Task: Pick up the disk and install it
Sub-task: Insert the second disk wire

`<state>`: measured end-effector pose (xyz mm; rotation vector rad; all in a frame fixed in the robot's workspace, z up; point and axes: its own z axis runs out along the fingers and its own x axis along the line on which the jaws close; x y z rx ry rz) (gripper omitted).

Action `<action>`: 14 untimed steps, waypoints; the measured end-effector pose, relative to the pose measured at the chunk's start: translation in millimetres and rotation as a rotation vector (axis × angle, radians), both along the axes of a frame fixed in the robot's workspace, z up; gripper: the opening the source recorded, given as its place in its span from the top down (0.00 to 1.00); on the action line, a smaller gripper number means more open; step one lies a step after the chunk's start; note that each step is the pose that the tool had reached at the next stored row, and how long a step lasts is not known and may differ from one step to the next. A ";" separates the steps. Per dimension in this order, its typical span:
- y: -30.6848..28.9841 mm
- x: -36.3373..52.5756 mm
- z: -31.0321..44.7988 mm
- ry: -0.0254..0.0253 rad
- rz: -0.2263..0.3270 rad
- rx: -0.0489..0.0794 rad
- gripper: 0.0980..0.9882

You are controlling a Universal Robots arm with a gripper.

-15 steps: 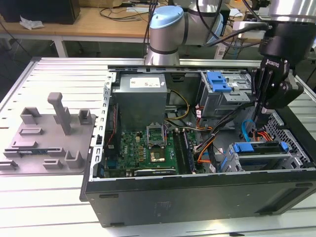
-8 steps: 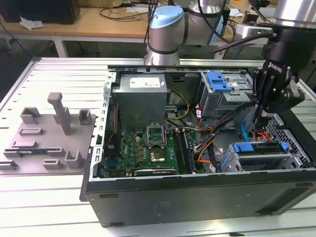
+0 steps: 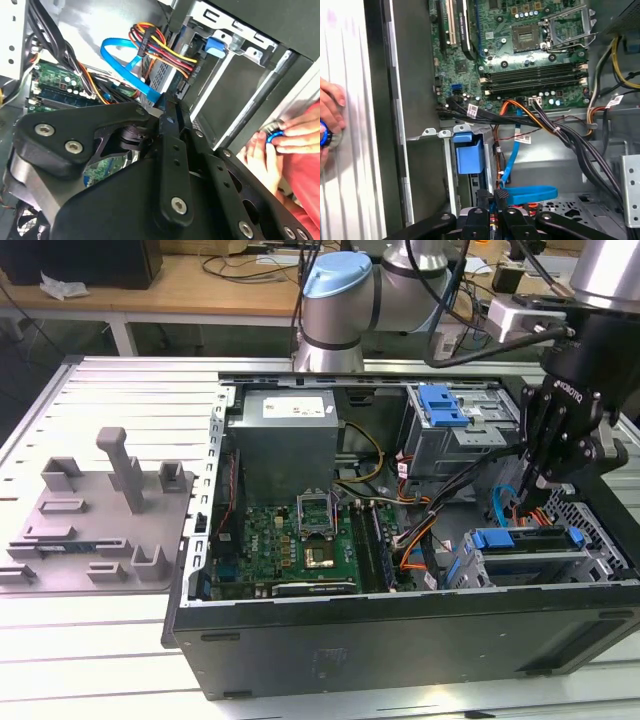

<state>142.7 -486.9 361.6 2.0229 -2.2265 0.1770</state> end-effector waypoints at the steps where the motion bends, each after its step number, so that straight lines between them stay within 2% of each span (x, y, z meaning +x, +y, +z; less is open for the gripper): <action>1: -1.3 0.0 0.0 -0.0011 0.000 0.010 0.93; 2: -3.8 0.0 0.0 -0.0025 0.000 0.027 0.93; 3: -5.5 0.0 0.0 -0.0029 0.000 0.035 0.93; 4: -9.4 0.0 0.0 -0.0035 0.000 0.051 0.93; 6: -14.2 0.0 0.0 -0.0038 0.000 0.070 0.93; 9: -22.2 0.1 0.0 -0.0041 0.000 0.113 0.93; 14: -33.7 1.9 0.0 -0.0042 0.000 0.160 0.93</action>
